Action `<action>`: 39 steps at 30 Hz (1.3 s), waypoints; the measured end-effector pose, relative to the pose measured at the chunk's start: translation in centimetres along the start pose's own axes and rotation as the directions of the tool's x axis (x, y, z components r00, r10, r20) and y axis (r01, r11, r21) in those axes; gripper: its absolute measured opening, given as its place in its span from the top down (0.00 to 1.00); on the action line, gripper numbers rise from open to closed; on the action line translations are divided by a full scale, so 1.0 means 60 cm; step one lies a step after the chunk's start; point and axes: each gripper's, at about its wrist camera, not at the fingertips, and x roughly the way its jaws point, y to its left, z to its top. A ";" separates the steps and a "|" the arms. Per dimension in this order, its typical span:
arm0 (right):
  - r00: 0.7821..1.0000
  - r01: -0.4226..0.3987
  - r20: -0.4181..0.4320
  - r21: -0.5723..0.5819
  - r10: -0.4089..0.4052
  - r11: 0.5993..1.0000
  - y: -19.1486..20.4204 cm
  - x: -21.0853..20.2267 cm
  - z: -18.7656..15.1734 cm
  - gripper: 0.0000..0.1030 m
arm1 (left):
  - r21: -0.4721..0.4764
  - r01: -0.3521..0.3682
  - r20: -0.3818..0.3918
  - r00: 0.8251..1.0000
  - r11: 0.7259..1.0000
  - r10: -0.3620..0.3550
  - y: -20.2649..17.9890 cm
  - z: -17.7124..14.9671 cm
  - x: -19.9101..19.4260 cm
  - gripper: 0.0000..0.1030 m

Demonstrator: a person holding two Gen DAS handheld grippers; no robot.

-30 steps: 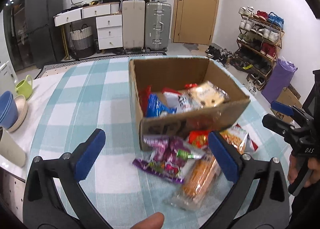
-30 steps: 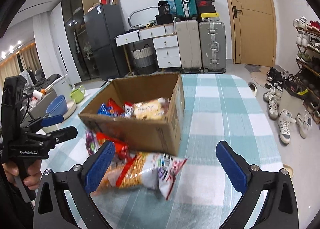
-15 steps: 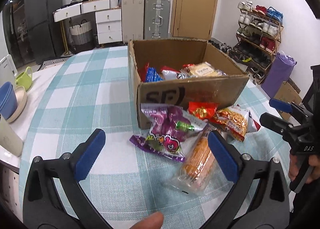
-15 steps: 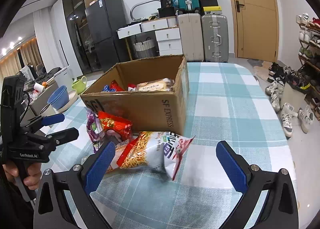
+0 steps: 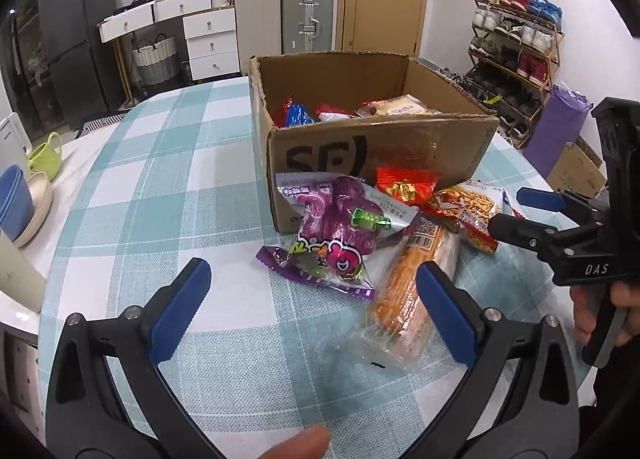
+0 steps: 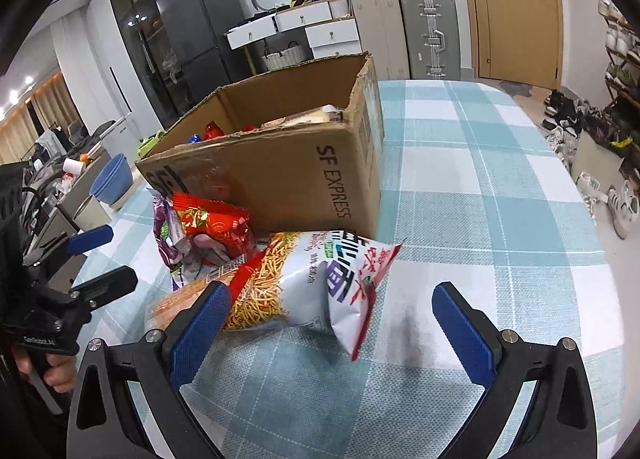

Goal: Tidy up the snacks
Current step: 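Move the left gripper to the orange bread-stick packet while the right approaches the white noodle bag, then grasp the white noodle bag with the right gripper while the left grasps the bread-stick packet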

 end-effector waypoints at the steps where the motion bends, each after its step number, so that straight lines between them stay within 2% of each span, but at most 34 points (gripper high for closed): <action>1: 1.000 -0.004 0.000 0.005 0.004 1.000 -0.001 0.002 -0.001 0.01 | -0.002 0.001 -0.004 1.000 1.000 -0.001 0.001 -0.001 0.002 0.01; 6: 0.999 -0.049 -0.012 0.050 0.049 0.998 -0.005 0.020 0.000 0.01 | 0.008 0.023 -0.029 0.999 1.000 -0.023 0.000 -0.002 0.012 0.01; 14: 0.996 -0.084 -0.025 0.066 0.085 0.994 -0.005 0.039 0.001 0.01 | 0.109 0.074 -0.070 0.995 0.991 -0.066 -0.031 -0.014 0.021 0.01; 22: 0.995 -0.099 -0.028 0.055 0.101 0.994 -0.006 0.043 0.005 0.24 | 0.152 0.132 -0.078 0.990 0.980 -0.121 -0.049 -0.023 0.024 0.01; 25: 0.995 -0.102 -0.014 0.033 0.102 0.994 -0.005 0.031 0.002 0.36 | 0.156 0.153 -0.077 0.987 0.976 -0.143 -0.053 -0.026 0.022 0.01; 31: 0.993 -0.112 0.038 0.036 0.111 0.993 -0.018 -0.019 -0.011 0.38 | 0.162 0.177 -0.075 0.983 0.971 -0.167 -0.065 -0.027 0.021 0.03; 34: 0.992 -0.115 0.059 0.045 0.112 0.992 -0.029 -0.041 -0.016 0.38 | 0.175 0.198 -0.070 0.980 0.965 -0.188 -0.079 -0.029 0.022 0.05; 39: 0.991 -0.116 0.077 0.056 0.112 0.992 -0.041 -0.058 -0.014 0.38 | 0.198 0.215 -0.093 0.975 0.956 -0.200 -0.099 -0.034 0.037 0.23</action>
